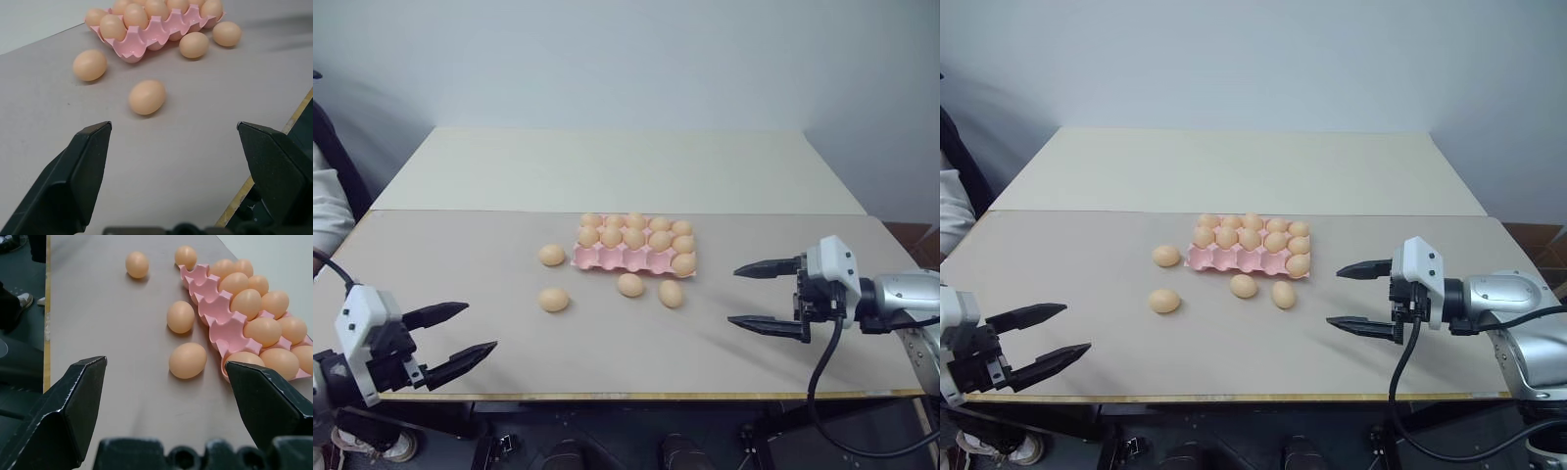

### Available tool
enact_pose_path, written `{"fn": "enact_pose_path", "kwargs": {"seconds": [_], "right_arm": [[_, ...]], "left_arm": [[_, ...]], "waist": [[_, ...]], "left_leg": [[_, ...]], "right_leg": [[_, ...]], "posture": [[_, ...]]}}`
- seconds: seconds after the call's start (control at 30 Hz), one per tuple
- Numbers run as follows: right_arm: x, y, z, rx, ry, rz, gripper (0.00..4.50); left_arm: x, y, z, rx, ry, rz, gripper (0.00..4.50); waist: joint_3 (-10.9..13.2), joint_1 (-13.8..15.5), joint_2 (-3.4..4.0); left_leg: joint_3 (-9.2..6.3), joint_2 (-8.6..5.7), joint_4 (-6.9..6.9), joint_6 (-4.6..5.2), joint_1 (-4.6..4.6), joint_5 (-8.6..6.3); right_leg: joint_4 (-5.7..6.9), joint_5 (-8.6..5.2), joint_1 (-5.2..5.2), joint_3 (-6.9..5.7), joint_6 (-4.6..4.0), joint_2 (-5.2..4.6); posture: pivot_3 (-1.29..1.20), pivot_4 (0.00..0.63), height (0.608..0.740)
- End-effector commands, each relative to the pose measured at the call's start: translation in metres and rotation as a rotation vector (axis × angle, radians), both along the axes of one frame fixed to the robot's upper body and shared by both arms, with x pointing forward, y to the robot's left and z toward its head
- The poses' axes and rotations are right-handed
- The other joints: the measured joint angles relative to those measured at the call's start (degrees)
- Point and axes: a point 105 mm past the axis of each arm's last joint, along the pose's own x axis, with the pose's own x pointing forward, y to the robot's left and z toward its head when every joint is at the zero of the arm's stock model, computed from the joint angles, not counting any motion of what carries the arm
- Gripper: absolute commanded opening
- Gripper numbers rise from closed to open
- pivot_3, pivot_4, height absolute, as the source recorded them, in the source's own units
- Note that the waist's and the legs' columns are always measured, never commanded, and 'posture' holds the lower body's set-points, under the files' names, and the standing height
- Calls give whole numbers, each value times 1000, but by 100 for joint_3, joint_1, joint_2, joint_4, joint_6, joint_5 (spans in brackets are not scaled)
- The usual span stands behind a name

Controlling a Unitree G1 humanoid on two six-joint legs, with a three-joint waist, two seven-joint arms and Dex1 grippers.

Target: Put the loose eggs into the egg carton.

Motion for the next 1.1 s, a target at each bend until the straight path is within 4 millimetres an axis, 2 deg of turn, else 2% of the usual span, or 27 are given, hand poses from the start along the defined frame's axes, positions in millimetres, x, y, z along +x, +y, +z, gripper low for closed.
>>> {"fn": "enact_pose_path", "kwargs": {"seconds": [0.03, 0.47, 0.73, 0.9, 1.03, 1.1], "right_arm": [[-1, 2, 8, -8, -41, 21, 4500], [0, 4, 8, -3, -48, 12, 4500], [12, 6, 7, -114, -80, -31, 4500], [17, 22, 4, -58, -74, -70, 4500], [12, 41, -10, -77, -78, -11, 4500], [22, 52, -20, -76, -69, -35, 4500]], "left_arm": [[-2, 0, 9, 2, -33, -7, 4485], [-1, -4, 17, -14, -48, -35, 4485], [3, -13, 21, -34, -51, -117, 4485], [7, -19, 20, -45, -47, -148, 4485], [10, -21, 21, -54, -46, -165, 4485], [11, -21, 21, -49, -42, -172, 4485]], "waist": [[0, 1, 0], [0, 4, 0], [0, -1, 0], [0, 1, 0], [0, -5, 0], [0, -9, 0]], "left_leg": [[0, 0, 0, 0, 0, 0], [0, 0, 0, 0, 0, 0], [1, 0, -2, 0, 0, 0], [1, 0, -2, 0, -2, 0], [1, 1, -2, 0, -1, 0], [1, 1, -2, 0, -5, 0]], "right_leg": [[0, 0, 0, 0, 0, 0], [0, 0, 0, 0, 0, 0], [0, 0, -2, 0, -1, 0], [0, 0, -3, 0, -1, 0], [3, 0, -4, 0, -2, 2], [2, 0, -8, 1, -1, 1]], "posture": [[0, 150, 740], [0, 150, 740], [0, 150, 740], [0, 150, 740], [0, 150, 740], [0, 150, 740]]}}
